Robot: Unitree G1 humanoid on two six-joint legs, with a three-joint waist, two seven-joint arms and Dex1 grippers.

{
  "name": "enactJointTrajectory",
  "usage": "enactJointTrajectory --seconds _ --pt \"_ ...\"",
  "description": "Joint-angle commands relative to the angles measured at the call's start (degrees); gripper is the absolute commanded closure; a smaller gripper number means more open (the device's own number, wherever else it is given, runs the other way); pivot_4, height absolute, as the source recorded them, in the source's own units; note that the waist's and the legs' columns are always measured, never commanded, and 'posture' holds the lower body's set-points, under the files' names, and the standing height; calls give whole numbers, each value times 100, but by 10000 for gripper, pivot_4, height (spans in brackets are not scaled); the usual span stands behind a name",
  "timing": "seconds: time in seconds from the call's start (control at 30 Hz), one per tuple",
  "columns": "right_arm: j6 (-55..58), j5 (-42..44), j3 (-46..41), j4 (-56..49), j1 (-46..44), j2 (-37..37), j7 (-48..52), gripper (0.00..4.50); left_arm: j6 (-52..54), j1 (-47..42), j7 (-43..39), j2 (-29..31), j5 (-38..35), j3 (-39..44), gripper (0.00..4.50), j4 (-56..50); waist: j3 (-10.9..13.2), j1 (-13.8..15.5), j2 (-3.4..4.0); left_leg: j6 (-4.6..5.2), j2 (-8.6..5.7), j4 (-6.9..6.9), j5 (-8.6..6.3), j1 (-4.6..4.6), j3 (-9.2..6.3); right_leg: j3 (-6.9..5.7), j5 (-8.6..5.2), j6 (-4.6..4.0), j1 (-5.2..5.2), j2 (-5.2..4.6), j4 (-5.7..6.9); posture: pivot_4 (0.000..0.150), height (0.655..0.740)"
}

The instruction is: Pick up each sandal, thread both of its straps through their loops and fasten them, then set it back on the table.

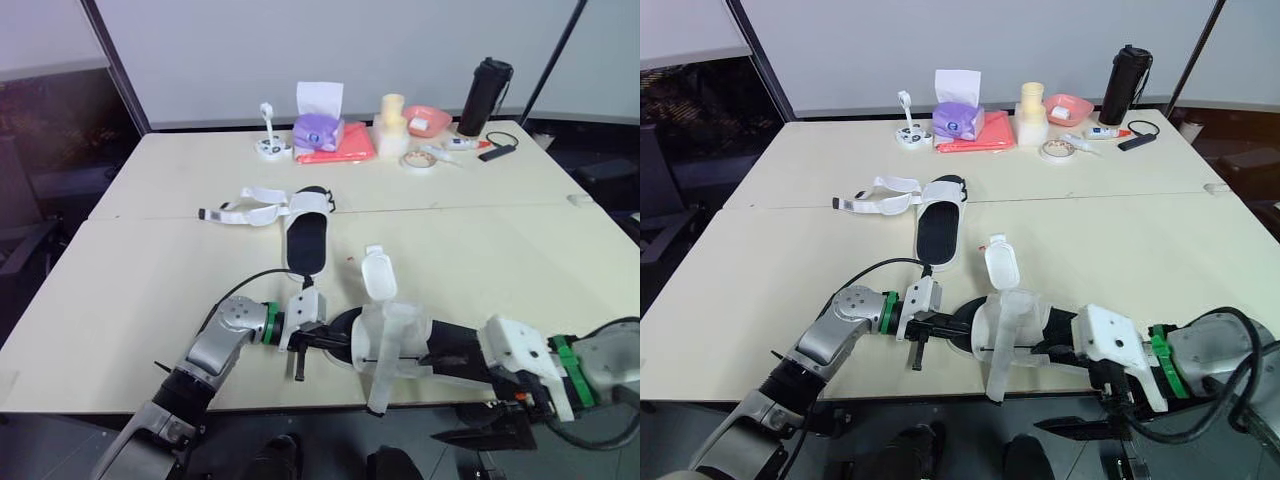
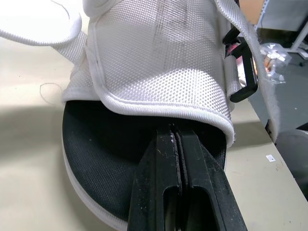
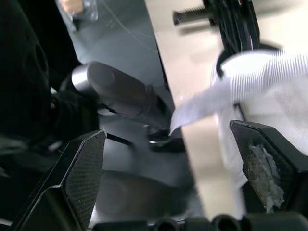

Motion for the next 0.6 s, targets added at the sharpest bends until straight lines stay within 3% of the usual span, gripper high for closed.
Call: enactJointTrajectory --seconds 0.03,0.2,0.6 --pt "382 223 -82 -80 247 116 -269 350 18 152 -7 56 93 -75 45000 -43 -1 3 -1 1 0 0 0 0 1 0 0 0 0 0 0 1500 7400" --pt "923 485 350 118 242 459 -864 350 62 249 -7 80 107 -119 45000 -210 -8 6 -14 1 2 -1 -1 0 1 -1 0 -1 0 1 -3 1500 7400" --pt "2071 1560 1198 583 -849 2219 -2712 350 157 431 18 161 145 -173 45000 -440 -13 2 -20 2 2 -3 -2 0 -2 0 -1 -1 0 1 -5 1500 7400"
